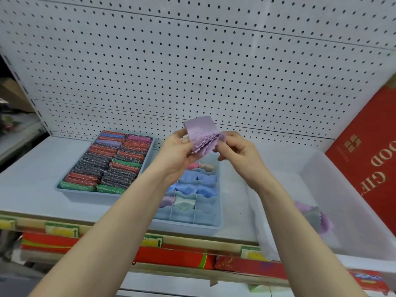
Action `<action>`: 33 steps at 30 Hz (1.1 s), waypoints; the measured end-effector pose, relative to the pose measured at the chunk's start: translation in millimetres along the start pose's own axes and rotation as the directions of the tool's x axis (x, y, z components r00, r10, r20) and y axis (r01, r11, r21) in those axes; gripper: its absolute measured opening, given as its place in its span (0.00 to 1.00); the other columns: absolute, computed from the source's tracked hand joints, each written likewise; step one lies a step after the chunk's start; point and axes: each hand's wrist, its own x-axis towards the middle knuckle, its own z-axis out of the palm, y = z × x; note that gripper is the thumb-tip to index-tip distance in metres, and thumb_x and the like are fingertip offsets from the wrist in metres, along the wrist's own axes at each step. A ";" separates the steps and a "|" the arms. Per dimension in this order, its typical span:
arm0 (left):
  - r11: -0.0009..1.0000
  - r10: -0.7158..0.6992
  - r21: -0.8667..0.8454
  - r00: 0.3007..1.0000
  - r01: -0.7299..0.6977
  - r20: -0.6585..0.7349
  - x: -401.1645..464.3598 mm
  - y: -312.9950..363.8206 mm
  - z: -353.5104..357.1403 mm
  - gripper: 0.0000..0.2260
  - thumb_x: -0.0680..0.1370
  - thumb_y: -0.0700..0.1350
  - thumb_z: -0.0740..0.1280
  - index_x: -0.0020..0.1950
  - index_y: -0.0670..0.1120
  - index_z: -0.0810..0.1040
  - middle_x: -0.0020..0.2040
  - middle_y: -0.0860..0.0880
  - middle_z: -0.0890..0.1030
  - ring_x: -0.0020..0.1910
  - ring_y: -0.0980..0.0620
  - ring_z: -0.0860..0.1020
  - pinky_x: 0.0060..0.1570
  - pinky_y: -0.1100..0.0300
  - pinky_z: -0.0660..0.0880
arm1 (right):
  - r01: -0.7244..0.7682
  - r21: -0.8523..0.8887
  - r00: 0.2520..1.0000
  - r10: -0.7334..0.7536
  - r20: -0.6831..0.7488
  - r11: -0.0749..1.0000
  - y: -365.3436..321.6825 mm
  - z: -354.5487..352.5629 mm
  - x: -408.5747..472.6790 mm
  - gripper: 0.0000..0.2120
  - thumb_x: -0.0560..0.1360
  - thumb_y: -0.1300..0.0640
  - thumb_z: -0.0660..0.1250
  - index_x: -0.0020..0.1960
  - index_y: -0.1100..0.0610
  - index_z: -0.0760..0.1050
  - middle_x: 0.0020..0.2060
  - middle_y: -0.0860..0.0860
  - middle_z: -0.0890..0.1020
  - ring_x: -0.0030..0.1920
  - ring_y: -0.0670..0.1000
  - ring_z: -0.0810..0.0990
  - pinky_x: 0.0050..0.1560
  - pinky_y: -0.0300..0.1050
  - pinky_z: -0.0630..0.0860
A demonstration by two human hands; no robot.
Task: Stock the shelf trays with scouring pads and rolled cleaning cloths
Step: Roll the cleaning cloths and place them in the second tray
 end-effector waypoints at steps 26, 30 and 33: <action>0.907 0.211 0.356 0.974 -0.225 0.079 -7.1 -22.3 -18.3 0.10 0.79 0.32 0.62 0.51 0.42 0.82 0.50 0.43 0.84 0.45 0.47 0.83 0.47 0.50 0.82 | -0.195 0.312 0.980 0.173 0.095 0.930 20.2 -3.2 7.0 0.16 0.73 0.74 0.65 0.42 0.55 0.84 0.42 0.56 0.82 0.44 0.56 0.78 0.46 0.47 0.76; 0.968 0.079 0.241 0.997 -0.074 -0.013 -4.2 -29.5 -24.0 0.10 0.81 0.38 0.60 0.55 0.45 0.81 0.49 0.43 0.83 0.45 0.46 0.83 0.49 0.53 0.82 | -0.105 0.172 0.994 0.110 -0.021 0.979 31.1 5.9 2.7 0.26 0.72 0.77 0.60 0.32 0.50 0.82 0.40 0.48 0.78 0.42 0.48 0.75 0.42 0.37 0.71; 0.954 0.080 0.291 0.997 -0.076 -0.003 -2.9 -40.6 -32.4 0.11 0.78 0.38 0.69 0.58 0.47 0.79 0.53 0.46 0.82 0.48 0.47 0.83 0.47 0.57 0.81 | -0.114 0.105 0.993 0.116 -0.012 0.988 37.0 10.2 -2.4 0.26 0.72 0.78 0.58 0.34 0.50 0.82 0.43 0.49 0.78 0.42 0.47 0.76 0.43 0.37 0.73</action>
